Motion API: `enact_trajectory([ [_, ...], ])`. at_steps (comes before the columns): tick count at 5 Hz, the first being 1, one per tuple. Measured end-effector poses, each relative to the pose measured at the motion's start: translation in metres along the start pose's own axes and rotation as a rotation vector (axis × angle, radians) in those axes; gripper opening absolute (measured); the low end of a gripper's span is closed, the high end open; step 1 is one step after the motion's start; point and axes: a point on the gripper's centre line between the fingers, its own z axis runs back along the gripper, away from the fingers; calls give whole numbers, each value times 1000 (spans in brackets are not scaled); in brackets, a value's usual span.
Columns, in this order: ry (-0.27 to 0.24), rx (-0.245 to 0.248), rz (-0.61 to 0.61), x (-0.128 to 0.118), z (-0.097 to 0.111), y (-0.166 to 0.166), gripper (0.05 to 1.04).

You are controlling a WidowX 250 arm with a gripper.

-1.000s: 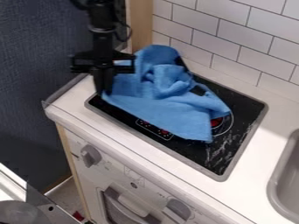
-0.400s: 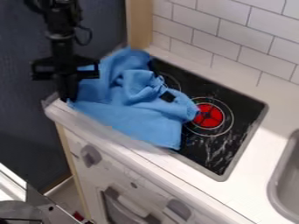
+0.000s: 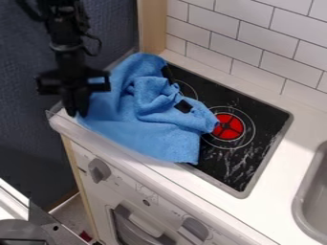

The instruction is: Unfold the cloth from top right to bottom left

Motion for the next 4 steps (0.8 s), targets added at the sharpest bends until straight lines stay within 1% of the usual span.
enact_trajectory([
  [1, 8, 61, -41, -8, 17, -1, 474],
  [2, 1, 84, -46, -12, 31, -2, 788],
  [3, -12, 46, -50, -11, 34, -8, 1005],
  [4, -30, 49, -95, -7, 41, -23, 1003],
])
